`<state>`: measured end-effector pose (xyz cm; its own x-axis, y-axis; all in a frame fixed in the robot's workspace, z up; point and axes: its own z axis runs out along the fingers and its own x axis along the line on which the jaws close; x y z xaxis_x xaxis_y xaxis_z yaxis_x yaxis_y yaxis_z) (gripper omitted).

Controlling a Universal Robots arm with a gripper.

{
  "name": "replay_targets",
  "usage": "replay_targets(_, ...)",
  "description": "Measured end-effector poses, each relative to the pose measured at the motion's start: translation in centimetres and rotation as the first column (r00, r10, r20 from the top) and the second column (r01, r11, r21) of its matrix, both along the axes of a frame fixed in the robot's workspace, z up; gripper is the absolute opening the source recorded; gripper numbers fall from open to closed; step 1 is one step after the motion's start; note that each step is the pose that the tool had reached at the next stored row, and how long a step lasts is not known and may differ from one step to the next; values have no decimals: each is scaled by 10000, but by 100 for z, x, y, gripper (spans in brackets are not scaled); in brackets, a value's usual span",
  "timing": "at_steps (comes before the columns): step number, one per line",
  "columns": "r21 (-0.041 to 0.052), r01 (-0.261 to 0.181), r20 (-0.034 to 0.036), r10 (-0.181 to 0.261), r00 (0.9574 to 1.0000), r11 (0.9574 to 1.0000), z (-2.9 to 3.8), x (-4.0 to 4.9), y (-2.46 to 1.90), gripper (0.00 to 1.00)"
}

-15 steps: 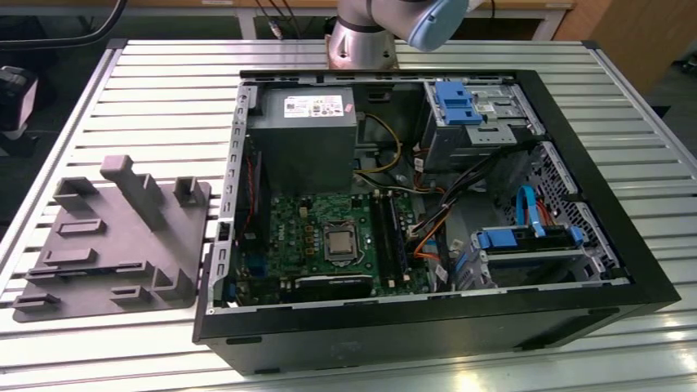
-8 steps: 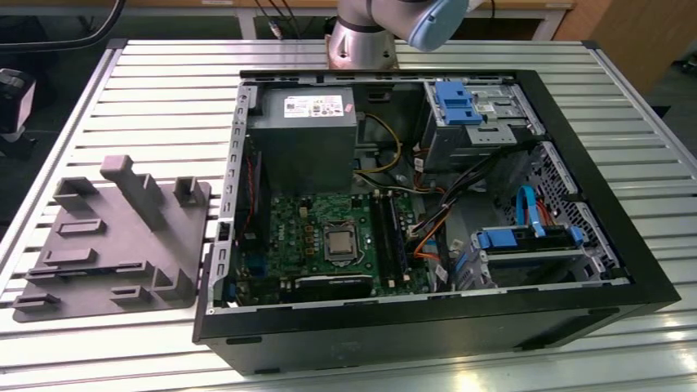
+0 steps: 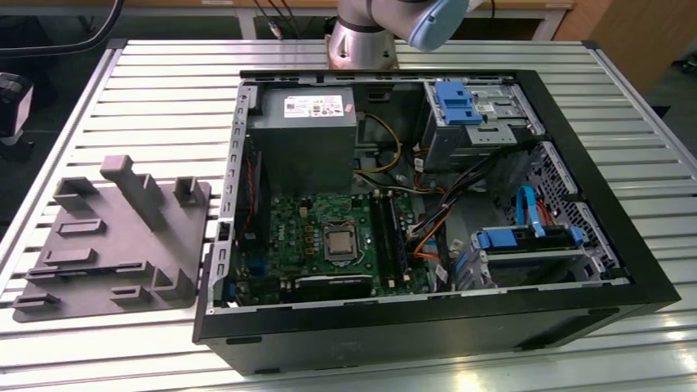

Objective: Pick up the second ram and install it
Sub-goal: 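Reach for the second ram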

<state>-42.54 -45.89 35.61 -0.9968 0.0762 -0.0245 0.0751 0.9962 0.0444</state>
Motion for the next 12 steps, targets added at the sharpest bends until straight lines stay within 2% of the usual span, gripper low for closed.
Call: replay_targets(12,0,0,0,0,10000,10000,-27,-27,-32,11)
